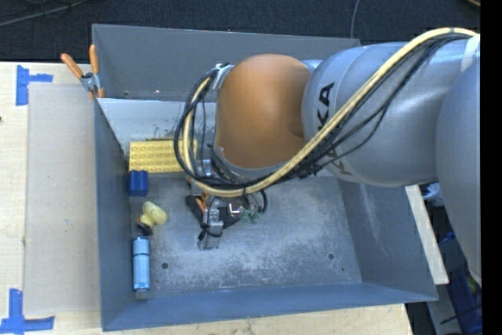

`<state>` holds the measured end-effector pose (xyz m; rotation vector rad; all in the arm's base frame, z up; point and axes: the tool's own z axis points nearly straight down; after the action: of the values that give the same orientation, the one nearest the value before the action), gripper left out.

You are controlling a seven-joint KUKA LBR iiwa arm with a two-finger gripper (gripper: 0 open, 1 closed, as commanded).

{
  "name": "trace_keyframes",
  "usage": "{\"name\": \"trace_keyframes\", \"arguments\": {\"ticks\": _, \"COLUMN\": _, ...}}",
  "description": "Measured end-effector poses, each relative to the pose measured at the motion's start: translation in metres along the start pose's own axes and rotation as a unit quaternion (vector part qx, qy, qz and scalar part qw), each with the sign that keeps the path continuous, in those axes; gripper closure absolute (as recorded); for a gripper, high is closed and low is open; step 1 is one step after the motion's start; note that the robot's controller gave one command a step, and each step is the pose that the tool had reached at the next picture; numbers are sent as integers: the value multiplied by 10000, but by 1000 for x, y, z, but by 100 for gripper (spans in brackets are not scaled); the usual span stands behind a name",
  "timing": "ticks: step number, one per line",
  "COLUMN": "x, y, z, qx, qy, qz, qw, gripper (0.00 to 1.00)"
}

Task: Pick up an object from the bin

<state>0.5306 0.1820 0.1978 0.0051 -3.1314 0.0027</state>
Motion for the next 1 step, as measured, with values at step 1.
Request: {"name": "trace_keyframes", "arguments": {"ticks": 1, "x": -2, "y": -1, "z": -4, "qx": -7, "qy": -37, "qz": 25, "qw": 10000, "gripper": 0}}
